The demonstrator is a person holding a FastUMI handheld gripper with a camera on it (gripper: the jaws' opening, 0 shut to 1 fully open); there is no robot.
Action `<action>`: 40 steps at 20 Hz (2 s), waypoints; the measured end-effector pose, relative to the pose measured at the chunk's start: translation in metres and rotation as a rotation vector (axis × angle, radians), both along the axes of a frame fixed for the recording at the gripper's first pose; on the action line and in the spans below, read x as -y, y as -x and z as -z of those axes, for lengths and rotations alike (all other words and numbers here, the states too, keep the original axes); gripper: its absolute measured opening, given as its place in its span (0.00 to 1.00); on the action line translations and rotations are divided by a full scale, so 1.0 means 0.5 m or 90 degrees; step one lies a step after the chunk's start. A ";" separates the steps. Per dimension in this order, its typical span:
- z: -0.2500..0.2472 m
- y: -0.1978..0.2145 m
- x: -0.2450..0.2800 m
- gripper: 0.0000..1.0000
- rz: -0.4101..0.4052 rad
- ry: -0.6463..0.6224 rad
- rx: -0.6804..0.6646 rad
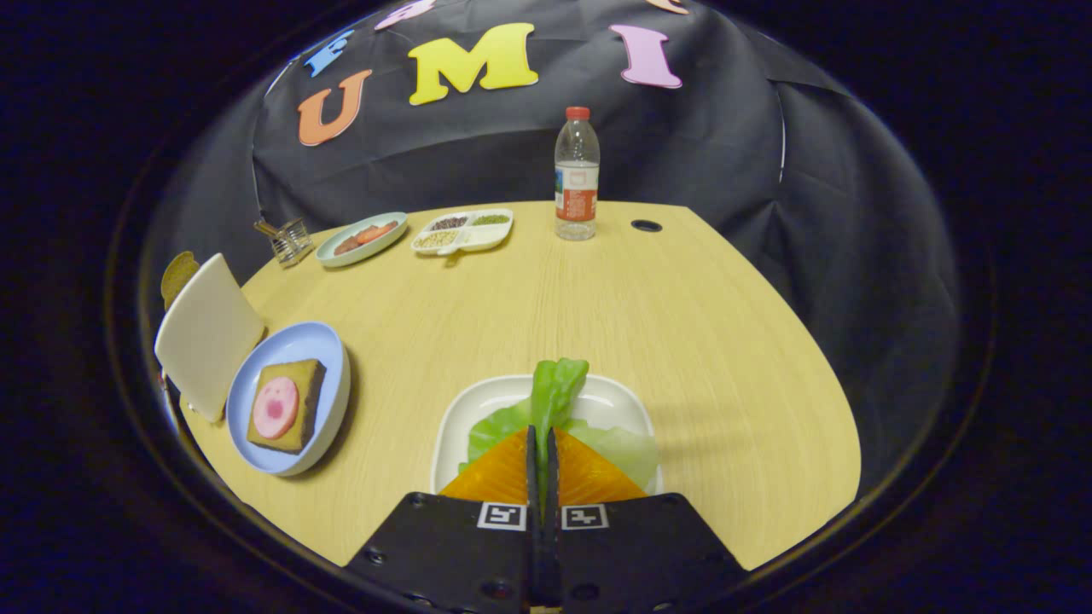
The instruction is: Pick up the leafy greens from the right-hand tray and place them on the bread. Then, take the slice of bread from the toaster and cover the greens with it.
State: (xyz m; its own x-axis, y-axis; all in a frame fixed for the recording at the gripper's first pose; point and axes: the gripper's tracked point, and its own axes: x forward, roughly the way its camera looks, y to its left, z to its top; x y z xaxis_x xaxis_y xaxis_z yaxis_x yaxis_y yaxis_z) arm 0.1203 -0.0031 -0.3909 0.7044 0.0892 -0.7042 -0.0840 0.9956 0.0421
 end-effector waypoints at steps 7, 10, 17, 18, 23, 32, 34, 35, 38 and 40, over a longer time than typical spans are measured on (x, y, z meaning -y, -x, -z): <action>-0.139 0.009 -0.095 0.00 -0.035 -0.034 0.059; -0.178 0.019 -0.176 0.00 -0.071 -0.050 0.071; -0.168 0.035 -0.392 0.00 -0.162 -0.062 0.055; -0.159 0.037 -0.414 0.00 -0.172 -0.060 0.049; -0.132 0.036 -0.482 0.00 -0.187 -0.056 0.029; -0.098 0.037 -0.517 0.30 -0.200 -0.036 0.007; -0.099 0.036 -0.514 0.32 -0.201 -0.031 0.006; -0.096 0.035 -0.514 0.32 -0.200 -0.030 0.004; -0.087 0.037 -0.513 0.51 -0.197 -0.032 -0.004; -0.091 0.038 -0.512 0.63 -0.193 -0.034 0.001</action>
